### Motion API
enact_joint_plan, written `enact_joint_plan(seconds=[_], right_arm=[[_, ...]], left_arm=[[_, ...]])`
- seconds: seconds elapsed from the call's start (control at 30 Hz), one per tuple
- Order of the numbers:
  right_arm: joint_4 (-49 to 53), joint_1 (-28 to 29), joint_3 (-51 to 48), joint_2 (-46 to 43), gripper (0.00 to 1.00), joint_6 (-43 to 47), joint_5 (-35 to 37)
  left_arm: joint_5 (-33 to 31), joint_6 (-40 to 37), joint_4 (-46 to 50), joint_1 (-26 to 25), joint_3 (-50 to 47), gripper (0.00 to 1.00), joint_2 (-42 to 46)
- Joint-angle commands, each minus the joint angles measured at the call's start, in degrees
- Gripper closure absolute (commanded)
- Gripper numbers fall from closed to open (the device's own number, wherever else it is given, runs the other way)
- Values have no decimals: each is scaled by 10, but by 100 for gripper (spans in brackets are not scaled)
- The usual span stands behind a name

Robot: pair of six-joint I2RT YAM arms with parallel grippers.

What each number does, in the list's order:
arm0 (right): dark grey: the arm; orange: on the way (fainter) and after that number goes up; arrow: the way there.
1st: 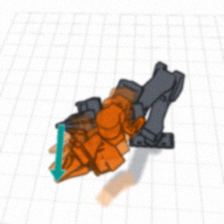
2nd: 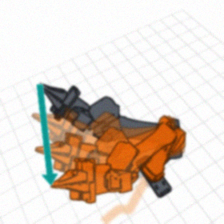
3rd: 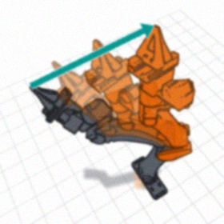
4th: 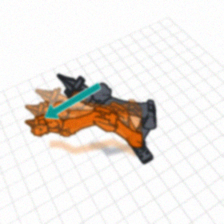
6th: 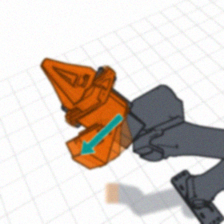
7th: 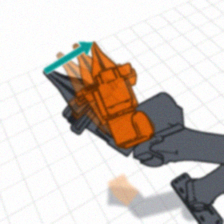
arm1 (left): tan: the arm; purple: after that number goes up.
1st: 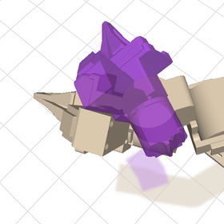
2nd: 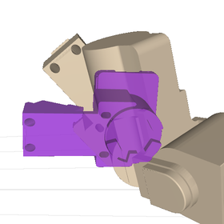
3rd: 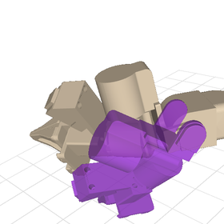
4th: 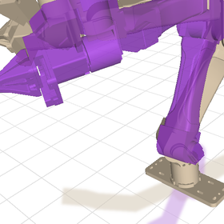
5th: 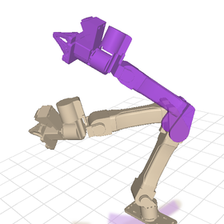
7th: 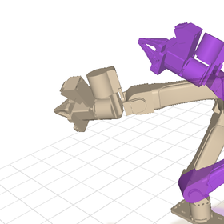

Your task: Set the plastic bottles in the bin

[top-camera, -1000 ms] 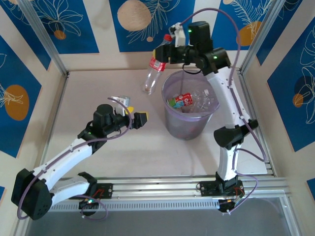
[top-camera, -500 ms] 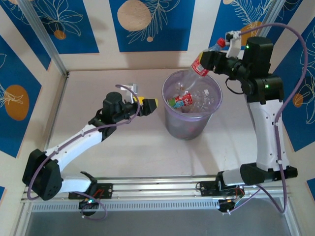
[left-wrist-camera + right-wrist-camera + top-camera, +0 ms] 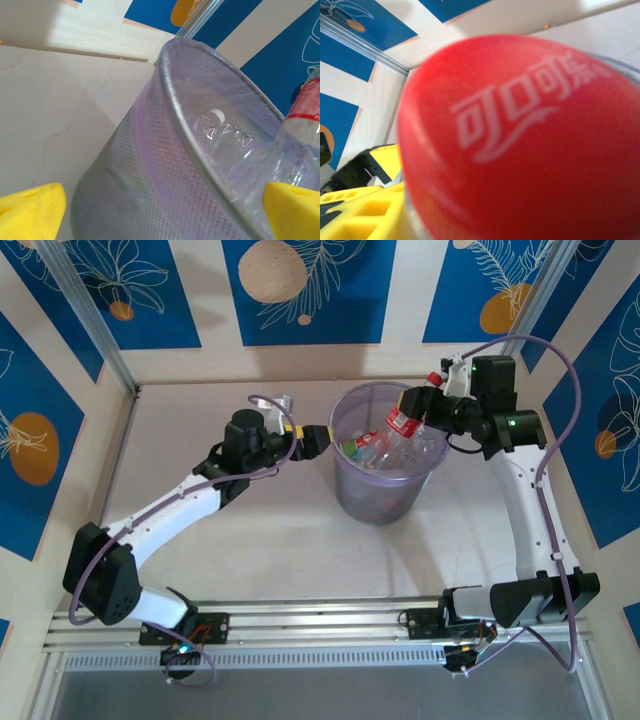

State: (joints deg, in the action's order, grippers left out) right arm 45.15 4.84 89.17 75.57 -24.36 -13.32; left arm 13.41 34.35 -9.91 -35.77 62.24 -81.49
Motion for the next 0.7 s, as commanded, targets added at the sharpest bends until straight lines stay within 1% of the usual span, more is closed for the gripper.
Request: enact_joint_plan(seconds=[0.0,0.2,0.4,0.5,0.67], right_arm=[[-25,0,-20,4,63,-17,-29],[-48,16,-67,23,63,-32,-37],[-63,23,-104,40,61,-42,-41],[-51,25,-100,52,55,-34,-38],[14,27,-44,63,35,6,-8]], left_arm=[[-36,-40,52,-19,38,0,-13],[-67,-61,85,-33,63,0,-33],[-72,-67,92,-36,74,0,-48],[-71,-68,94,-39,77,0,-53],[-73,-72,99,-39,85,0,-59]])
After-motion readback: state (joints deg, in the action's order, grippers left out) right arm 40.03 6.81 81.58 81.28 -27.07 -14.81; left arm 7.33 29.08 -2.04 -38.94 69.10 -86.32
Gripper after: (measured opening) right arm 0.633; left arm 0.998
